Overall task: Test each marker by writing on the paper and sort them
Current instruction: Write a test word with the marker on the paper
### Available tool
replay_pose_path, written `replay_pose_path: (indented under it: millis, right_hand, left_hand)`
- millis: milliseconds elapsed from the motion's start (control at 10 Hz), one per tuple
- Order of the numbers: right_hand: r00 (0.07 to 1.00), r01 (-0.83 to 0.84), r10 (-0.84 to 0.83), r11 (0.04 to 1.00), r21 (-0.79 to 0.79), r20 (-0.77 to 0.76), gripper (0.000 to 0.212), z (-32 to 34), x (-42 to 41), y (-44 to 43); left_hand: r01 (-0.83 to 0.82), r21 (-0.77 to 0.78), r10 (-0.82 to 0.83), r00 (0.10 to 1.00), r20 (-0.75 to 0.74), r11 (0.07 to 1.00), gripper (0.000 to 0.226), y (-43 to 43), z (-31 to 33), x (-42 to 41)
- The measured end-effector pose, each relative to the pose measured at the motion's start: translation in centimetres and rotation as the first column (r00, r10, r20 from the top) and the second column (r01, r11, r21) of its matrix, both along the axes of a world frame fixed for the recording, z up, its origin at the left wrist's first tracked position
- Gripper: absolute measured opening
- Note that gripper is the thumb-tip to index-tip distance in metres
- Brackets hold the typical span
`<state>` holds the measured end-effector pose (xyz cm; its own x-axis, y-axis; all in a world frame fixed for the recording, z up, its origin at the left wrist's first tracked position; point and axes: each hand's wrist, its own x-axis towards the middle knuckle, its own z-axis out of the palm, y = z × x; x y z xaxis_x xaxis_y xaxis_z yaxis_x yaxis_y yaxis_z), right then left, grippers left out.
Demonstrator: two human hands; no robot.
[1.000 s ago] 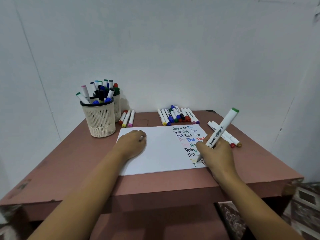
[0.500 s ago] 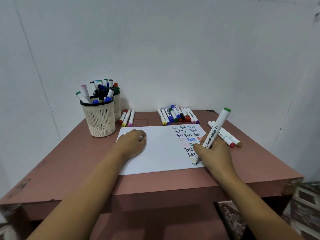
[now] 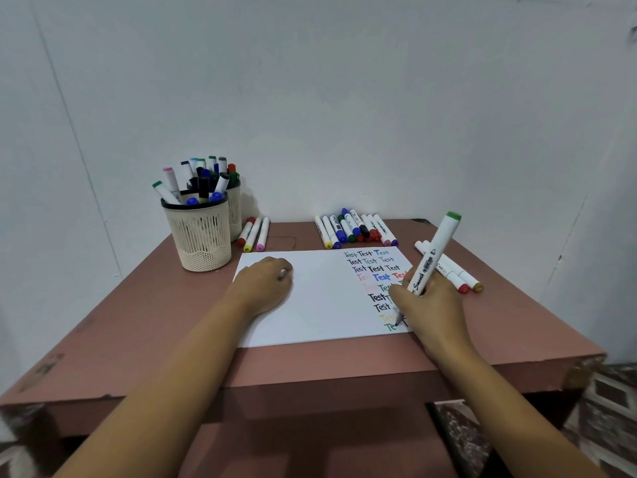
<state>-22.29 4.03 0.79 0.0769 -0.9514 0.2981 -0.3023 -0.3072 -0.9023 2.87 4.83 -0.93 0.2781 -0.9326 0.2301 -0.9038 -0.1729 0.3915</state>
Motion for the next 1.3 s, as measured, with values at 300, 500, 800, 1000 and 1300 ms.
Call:
replay_pose_path:
  millis: [300,500,800,1000,1300]
  right_hand:
    - [0.999,0.028,-0.028,1.0,0.014,0.036,0.017,-0.08,-0.03,-0.1]
    - [0.997,0.062,-0.063,0.998,0.005,0.043,0.013,-0.27,-0.16,-0.26]
    - [0.998,0.049,-0.05,0.998,0.037,0.03,0.02,-0.22,-0.17,-0.39]
    - [0.998,0.053,-0.054,0.998,0.035,0.037,0.014,-0.14,-0.23,-0.35]
    - [0.992,0.09,-0.094,0.995,0.052,0.089,0.021,-0.46,-0.17,-0.73]
  left_hand:
    - [0.0,0.002,0.0,1.0,0.003,1.0,0.028,0.02,0.06,-0.08]
    - [0.003,-0.003,-0.003,1.0,-0.001,1.0,0.027,0.12,0.14,-0.14]
    - [0.0,-0.003,0.0,1.0,0.013,1.0,0.028,0.02,0.1,-0.07]
    - [-0.001,0.0,0.001,1.0,0.02,1.0,0.029,0.02,0.09,-0.04]
    - [0.0,0.009,0.0,1.0,-0.011,1.0,0.029,0.38,0.56,-0.17]
